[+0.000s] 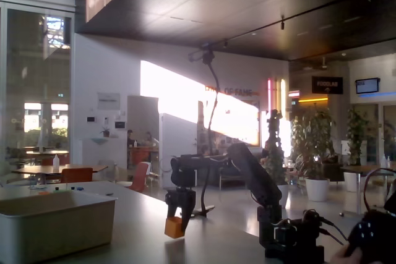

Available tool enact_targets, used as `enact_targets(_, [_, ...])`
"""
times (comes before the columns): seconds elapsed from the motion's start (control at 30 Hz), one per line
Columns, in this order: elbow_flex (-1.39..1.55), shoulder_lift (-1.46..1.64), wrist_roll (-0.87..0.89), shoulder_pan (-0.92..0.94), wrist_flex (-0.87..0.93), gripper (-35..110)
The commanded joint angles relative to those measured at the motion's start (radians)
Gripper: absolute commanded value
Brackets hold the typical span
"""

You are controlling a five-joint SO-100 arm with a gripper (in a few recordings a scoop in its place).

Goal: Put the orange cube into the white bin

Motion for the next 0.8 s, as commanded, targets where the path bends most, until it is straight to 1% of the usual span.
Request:
enact_targets(0.0, [-0.037,0.121,-0.006,0.003,-0.077,27])
enact_targets(0.17, [-0.037,0.253,-0.009,0.002,-0.236,27])
enact_targets(0.33, [-0.035,0.316,0.0,-0.046,-0.469,27])
enact_targets(0.53, [-0.023,0.282,-0.005,-0.156,-0.792,27])
enact_targets(0.77, [-0.032,0.16,-0.002,-0.272,-1.152,28])
